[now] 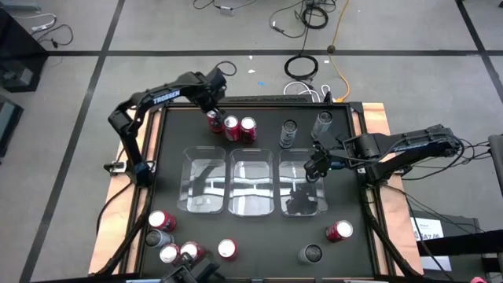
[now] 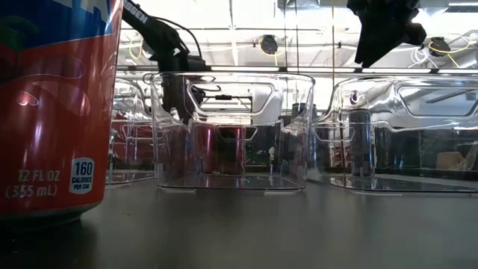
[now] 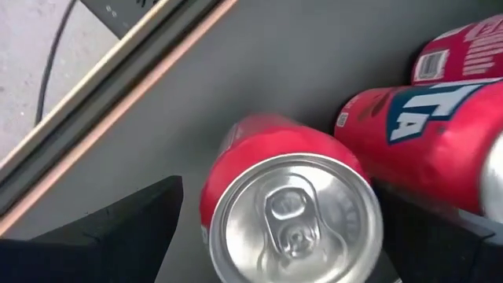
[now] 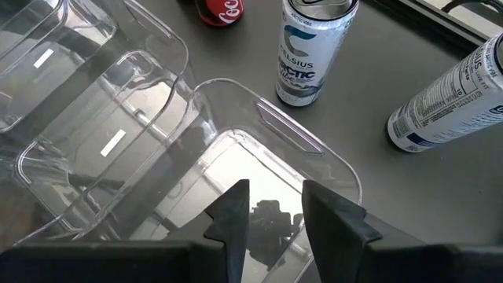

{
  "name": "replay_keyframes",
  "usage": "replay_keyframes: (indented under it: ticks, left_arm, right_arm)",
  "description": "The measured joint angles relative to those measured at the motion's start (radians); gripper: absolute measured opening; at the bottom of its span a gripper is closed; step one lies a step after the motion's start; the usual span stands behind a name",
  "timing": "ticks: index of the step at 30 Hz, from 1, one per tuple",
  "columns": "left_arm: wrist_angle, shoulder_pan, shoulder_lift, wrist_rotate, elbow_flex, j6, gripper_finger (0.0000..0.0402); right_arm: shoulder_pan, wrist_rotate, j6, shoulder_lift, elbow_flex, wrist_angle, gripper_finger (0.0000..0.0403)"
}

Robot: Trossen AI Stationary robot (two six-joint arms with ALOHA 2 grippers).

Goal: Sort soda cans
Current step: Put the top left red soda can into the left transparent bin

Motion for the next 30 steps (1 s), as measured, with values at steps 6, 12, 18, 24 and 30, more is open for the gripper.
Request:
replay_keyframes:
  ticks: [6,12,18,24,30]
  left_arm:
    - [0.001,-0.002,0.014,0.008,0.0,-0.004,0.04]
    - [-0.012,-0.002,0.014,0.003,0.0,-0.025,0.0369]
    - [-0.021,-0.002,0.014,0.001,0.0,-0.028,0.0317]
    - [-0.054,-0.002,0.006,0.0,0.001,-0.062,0.0322]
    - [-0.063,-0.003,-0.048,-0.001,-0.001,-0.103,0.0325]
  right_arm:
    - [0.0,0.0,0.0,0.0,0.0,0.0,0.011]
    - [0.0,0.0,-0.008,0.0,0.0,0.0,0.011]
    - [0.0,0.0,-0.012,0.0,0.0,0.0,0.011]
    - [0.0,0.0,-0.012,0.0,0.0,0.0,0.011]
    - [0.0,-0.003,-0.016,0.0,0.0,0.0,0.011]
